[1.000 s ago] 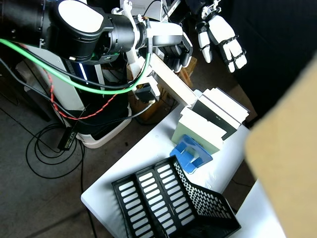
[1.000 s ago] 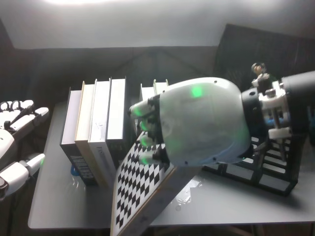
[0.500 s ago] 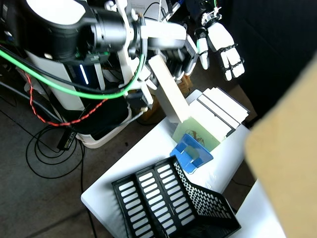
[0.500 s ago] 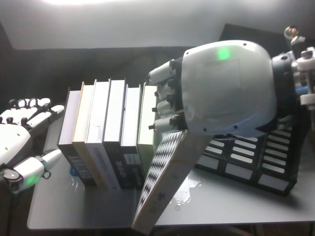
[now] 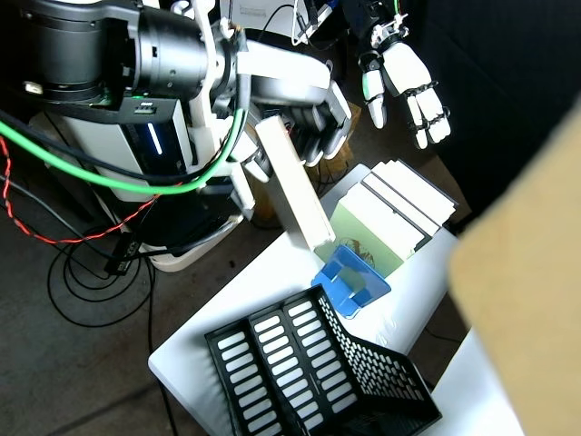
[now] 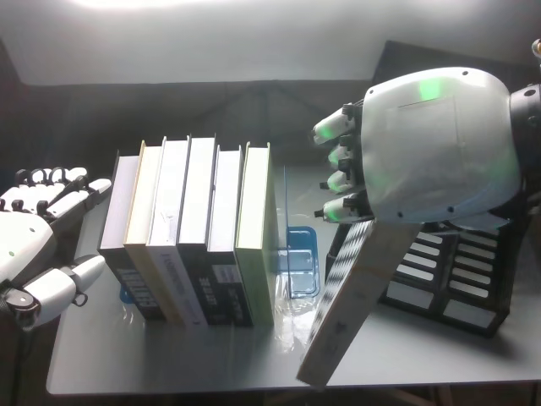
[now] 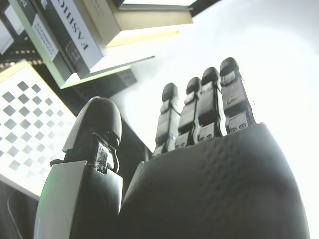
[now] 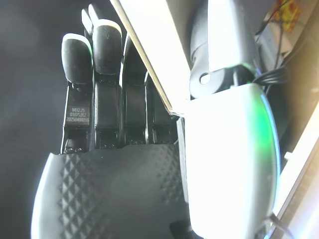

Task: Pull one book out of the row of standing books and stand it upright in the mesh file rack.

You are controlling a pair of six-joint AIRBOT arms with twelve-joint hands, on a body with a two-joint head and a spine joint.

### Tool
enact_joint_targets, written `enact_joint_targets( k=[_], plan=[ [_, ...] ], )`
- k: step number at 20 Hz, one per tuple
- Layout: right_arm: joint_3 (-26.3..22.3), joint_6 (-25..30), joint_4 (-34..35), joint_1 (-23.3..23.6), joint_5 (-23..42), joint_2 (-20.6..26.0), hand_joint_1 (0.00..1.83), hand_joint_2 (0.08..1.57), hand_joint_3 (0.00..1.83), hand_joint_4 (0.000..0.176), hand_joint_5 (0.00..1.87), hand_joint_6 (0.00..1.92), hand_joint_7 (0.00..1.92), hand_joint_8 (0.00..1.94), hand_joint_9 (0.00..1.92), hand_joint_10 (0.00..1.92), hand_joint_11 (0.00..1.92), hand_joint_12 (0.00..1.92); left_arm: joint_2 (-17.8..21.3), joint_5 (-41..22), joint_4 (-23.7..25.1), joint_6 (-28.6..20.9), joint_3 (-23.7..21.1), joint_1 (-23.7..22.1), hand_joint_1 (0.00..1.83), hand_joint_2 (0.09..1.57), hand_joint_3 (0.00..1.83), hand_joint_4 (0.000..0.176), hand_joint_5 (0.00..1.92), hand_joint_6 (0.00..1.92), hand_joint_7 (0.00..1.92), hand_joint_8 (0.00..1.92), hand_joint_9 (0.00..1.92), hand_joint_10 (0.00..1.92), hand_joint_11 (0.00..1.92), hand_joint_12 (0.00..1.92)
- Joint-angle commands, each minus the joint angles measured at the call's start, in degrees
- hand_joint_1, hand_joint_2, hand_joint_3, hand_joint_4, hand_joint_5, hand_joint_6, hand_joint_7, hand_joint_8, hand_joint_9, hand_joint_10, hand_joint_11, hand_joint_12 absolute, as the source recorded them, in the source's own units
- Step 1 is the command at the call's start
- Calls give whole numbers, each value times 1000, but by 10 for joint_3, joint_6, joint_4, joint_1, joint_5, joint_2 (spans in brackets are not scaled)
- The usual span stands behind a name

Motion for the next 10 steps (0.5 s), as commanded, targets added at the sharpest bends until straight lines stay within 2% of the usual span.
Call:
enact_joint_targets(
  k=[1,4,7,9,10],
  plan=[
    [1,5,4,9,-25,6,1231,1196,0,0,715,1176,955,1288,867,1390,552,1701,-1,-63,1,-1,3,-4,382,1477,2,35,109,3,0,0,0,0,0,0],
    [13,41,-46,9,-55,6,1231,1196,0,0,715,1176,955,1288,867,1390,552,1701,0,-62,-1,-1,3,-4,365,1479,2,40,99,0,0,0,0,0,0,0],
    [22,82,-106,9,-85,6,1231,1196,0,0,715,1176,955,1287,867,1390,552,1701,1,-66,-5,-1,1,-2,446,1475,0,39,116,4,0,0,0,0,0,0],
    [30,95,-124,9,-101,5,1231,1196,0,0,715,1176,955,1287,868,1389,552,1701,2,-68,-7,-2,0,1,420,1476,0,44,106,2,0,0,0,0,0,0],
    [33,105,-142,9,-110,3,1231,1196,0,0,715,1176,955,1287,868,1389,552,1701,2,-69,-8,-3,-1,2,417,1479,2,39,106,3,0,0,0,0,0,0]
  ],
)
